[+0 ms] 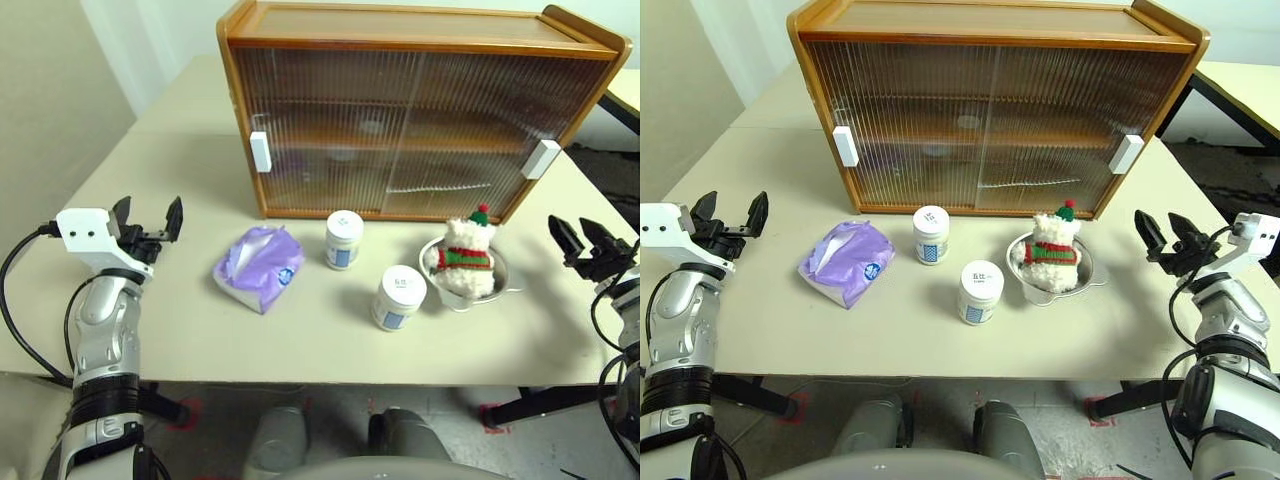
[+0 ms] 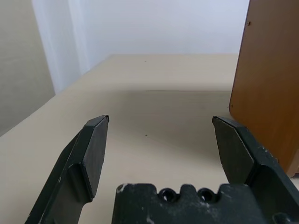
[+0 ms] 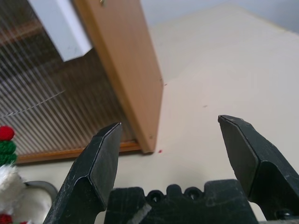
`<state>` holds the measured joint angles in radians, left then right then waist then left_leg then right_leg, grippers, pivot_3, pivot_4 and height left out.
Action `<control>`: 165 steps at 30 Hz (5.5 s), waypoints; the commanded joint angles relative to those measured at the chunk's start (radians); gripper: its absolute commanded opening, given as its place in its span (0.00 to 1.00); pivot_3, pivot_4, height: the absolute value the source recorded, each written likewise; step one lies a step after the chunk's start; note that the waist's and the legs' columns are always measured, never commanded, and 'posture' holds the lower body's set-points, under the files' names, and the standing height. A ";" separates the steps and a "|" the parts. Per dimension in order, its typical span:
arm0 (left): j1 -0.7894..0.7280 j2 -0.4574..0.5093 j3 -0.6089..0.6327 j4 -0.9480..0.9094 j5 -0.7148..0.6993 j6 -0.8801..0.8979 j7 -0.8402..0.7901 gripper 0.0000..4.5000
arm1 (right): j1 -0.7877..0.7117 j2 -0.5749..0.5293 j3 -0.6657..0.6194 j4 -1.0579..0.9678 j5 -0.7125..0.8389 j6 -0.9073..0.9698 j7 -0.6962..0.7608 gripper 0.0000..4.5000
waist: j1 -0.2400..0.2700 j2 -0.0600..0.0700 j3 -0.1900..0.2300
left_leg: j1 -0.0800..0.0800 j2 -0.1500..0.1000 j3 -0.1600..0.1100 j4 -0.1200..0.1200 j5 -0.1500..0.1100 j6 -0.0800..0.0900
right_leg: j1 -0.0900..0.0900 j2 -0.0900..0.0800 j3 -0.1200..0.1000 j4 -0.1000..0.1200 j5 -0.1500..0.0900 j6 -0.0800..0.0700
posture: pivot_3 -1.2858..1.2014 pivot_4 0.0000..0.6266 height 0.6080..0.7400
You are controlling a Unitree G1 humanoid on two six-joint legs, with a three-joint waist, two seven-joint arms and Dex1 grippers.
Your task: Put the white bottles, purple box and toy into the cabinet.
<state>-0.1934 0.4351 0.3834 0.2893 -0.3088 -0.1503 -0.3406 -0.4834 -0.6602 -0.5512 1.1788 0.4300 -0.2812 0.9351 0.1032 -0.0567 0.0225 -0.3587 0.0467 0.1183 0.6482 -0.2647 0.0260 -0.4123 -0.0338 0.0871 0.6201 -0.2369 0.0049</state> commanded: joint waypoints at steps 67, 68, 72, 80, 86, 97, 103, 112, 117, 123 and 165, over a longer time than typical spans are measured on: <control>-0.353 -0.071 -0.273 0.075 0.031 0.159 -0.265 0.01 | 0.267 0.160 0.275 -1.037 0.191 0.369 0.280 1.00 | -0.031 0.002 0.000 | -0.001 -0.001 -0.002 0.009 0.000 0.000 | 0.002 0.001 -0.004 0.006 0.000 0.001 | 0.56 0.00 1.00; -0.365 -0.083 -0.281 0.092 0.036 0.154 -0.266 0.01 | 0.267 0.161 0.275 -1.039 0.194 0.373 0.278 1.00 | -0.030 0.002 0.000 | -0.002 -0.001 -0.002 0.009 0.000 0.000 | 0.002 0.001 -0.004 0.006 0.000 0.001 | 0.56 0.00 1.00; -0.404 -0.127 -0.307 0.145 0.053 0.134 -0.279 0.01 | 0.269 0.166 0.277 -1.057 0.214 0.397 0.276 1.00 | -0.032 0.002 0.000 | -0.002 -0.001 -0.002 0.011 0.000 0.000 | 0.002 0.001 -0.005 0.006 0.000 0.002 | 0.56 0.00 1.00; -0.475 -0.203 -0.352 0.269 0.084 0.074 -0.305 0.01 | 0.279 0.153 0.268 -1.091 0.237 0.434 0.282 1.00 | -0.036 0.002 0.000 | -0.003 -0.001 -0.002 0.013 0.000 0.000 | 0.002 0.002 -0.005 0.006 0.000 0.002 | 0.55 0.00 1.00; -0.560 -0.266 -0.383 0.405 0.108 0.011 -0.342 0.01 | 0.308 0.145 0.270 -1.151 0.269 0.460 0.304 1.00 | -0.035 0.002 0.000 | -0.008 -0.002 -0.003 0.016 0.000 0.000 | 0.001 0.003 -0.006 0.006 0.000 0.004 | 0.54 0.00 1.00; -0.649 -0.375 -0.424 0.569 0.145 -0.058 -0.394 0.01 | 0.346 0.149 0.263 -1.241 0.300 0.473 0.274 1.00 | -0.063 0.002 0.000 | -0.014 -0.008 -0.014 0.019 0.000 0.001 | 0.000 0.003 -0.010 0.006 -0.001 0.006 | 0.52 0.00 1.00; -0.666 -0.399 -0.413 0.587 0.151 -0.080 -0.392 0.01 | 0.363 0.146 0.270 -1.260 0.297 0.470 0.265 1.00 | -0.085 0.002 0.000 | -0.015 -0.011 -0.022 0.019 0.004 0.006 | 0.000 0.001 -0.013 0.006 -0.002 0.007 | 0.52 0.00 1.00; -0.491 -0.254 -0.342 0.120 0.044 0.129 -0.390 0.01 | 0.318 0.156 0.300 -1.232 0.290 0.467 0.273 1.00 | -0.104 0.003 0.000 | -0.014 -0.012 -0.023 0.018 0.004 0.007 | 0.001 0.000 -0.013 0.007 -0.001 0.006 | 0.54 0.00 1.00; -0.374 -0.105 -0.296 -0.170 -0.024 0.367 -0.371 0.05 | 0.276 0.151 0.317 -1.181 0.283 0.461 0.301 1.00 | -0.112 0.005 0.001 | -0.012 -0.006 -0.024 0.019 0.004 0.007 | 0.002 0.001 -0.014 0.010 0.000 0.005 | 0.55 0.00 1.00; -0.214 0.092 -0.175 -0.421 -0.180 0.741 -0.345 0.49 | 0.232 0.146 0.338 -1.123 0.269 0.459 0.336 1.00 | -0.105 0.005 0.002 | -0.010 -0.005 -0.024 0.019 0.005 0.008 | 0.004 0.000 -0.015 0.010 -0.002 0.007 | 0.57 0.00 1.00; -0.118 0.138 0.064 -0.251 -0.540 1.398 -0.319 0.05 | 0.250 0.178 0.358 -1.098 0.210 0.380 0.322 1.00 | -0.083 0.009 0.004 | -0.011 -0.001 -0.026 0.018 0.000 -0.002 | 0.000 -0.002 -0.026 0.017 -0.008 -0.005 | 0.57 0.00 1.00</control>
<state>-0.2994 0.5942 0.3927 0.0744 -0.8002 1.2242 -0.6961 -0.2201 -0.4729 -0.1986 0.0745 0.6449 0.1086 1.2478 0.0206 -0.0473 0.0267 -0.3699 0.0452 0.0920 0.6668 -0.2643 0.0237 -0.4121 -0.0362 0.0611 0.6373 -0.2447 0.0002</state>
